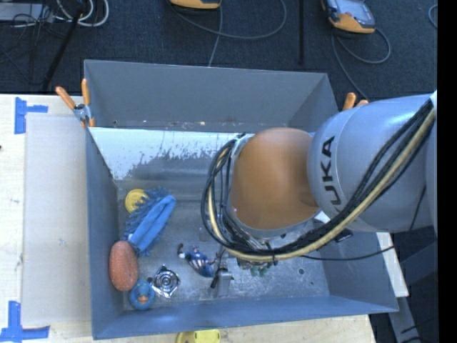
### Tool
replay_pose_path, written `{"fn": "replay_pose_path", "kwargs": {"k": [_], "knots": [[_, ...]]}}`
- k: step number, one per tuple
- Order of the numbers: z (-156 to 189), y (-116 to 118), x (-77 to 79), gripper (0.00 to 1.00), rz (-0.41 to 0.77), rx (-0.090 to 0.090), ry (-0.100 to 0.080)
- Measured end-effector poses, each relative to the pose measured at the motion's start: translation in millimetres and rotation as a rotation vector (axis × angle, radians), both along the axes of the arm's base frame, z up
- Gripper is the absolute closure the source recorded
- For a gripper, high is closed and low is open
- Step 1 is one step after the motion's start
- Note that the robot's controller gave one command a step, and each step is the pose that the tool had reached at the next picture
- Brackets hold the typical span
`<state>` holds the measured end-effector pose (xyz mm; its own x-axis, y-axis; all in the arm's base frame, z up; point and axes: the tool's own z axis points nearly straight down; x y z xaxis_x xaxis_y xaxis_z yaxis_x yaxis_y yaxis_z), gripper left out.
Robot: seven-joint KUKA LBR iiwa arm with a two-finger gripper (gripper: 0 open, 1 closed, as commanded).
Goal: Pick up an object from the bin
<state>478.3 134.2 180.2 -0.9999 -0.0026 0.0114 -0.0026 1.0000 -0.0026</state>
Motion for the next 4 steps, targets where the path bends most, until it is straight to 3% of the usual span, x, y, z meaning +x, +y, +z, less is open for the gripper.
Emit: {"fn": "replay_pose_path", "kwargs": {"k": [1, 2, 4], "knots": [[3, 0, 0.6, 0.00, -0.002, 0.001, -0.005], [-28, 9, 23.5, 0.00, 0.078, 0.003, -0.012], [-90, -73, 46.7, 0.00, 0.230, 0.003, -0.008]]}}
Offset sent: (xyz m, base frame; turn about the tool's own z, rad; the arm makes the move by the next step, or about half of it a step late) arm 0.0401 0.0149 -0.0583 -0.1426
